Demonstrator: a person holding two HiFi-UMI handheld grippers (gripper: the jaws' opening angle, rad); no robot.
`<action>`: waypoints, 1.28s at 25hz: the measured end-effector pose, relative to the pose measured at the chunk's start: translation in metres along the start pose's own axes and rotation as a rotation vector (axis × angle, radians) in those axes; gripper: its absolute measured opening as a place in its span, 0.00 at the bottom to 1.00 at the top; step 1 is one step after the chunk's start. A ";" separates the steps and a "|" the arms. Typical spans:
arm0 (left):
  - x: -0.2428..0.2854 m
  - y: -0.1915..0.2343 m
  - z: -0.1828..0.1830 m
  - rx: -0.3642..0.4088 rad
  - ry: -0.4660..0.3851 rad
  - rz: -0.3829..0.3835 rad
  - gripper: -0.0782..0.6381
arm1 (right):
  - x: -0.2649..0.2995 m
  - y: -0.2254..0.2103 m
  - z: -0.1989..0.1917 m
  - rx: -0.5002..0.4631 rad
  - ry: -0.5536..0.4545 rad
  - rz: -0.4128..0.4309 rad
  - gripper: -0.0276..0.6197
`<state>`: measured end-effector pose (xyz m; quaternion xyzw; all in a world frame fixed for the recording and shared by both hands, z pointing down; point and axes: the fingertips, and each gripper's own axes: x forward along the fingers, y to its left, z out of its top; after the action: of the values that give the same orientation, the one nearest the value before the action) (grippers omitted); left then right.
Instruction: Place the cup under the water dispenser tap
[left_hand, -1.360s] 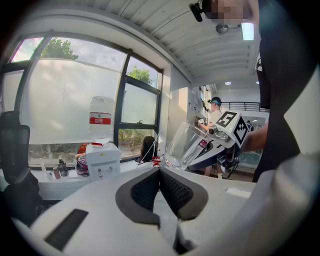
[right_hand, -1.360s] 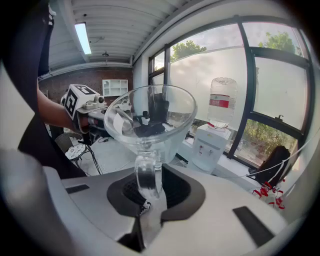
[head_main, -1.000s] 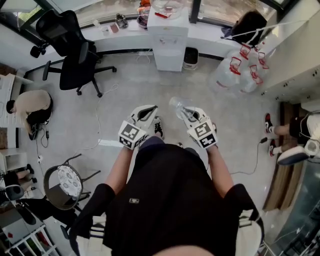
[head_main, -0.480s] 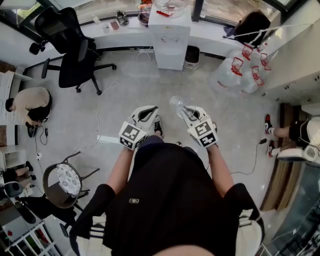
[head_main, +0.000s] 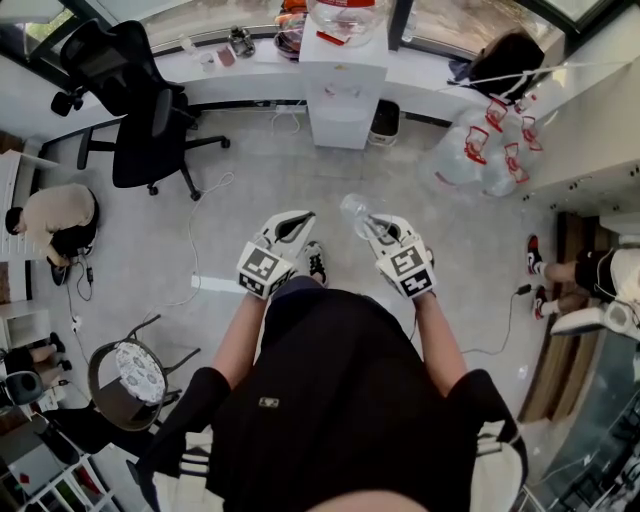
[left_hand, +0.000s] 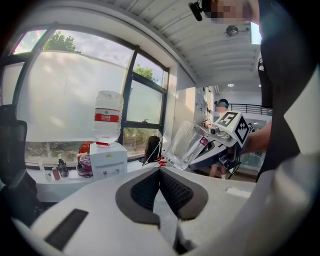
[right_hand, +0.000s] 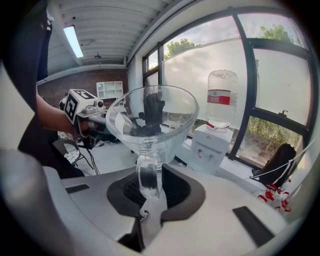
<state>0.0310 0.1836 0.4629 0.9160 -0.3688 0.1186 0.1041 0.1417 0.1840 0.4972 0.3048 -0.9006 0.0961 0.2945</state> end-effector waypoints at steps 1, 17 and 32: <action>0.002 0.007 0.001 0.001 0.001 -0.004 0.11 | 0.005 -0.003 0.003 0.002 0.000 -0.005 0.10; 0.020 0.085 0.016 0.022 0.001 -0.068 0.11 | 0.060 -0.029 0.040 0.028 0.012 -0.062 0.10; 0.005 0.138 0.009 0.007 -0.003 -0.050 0.11 | 0.103 -0.025 0.048 0.026 0.057 -0.064 0.10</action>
<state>-0.0604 0.0806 0.4705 0.9255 -0.3457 0.1158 0.1030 0.0685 0.0967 0.5189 0.3344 -0.8804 0.1071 0.3189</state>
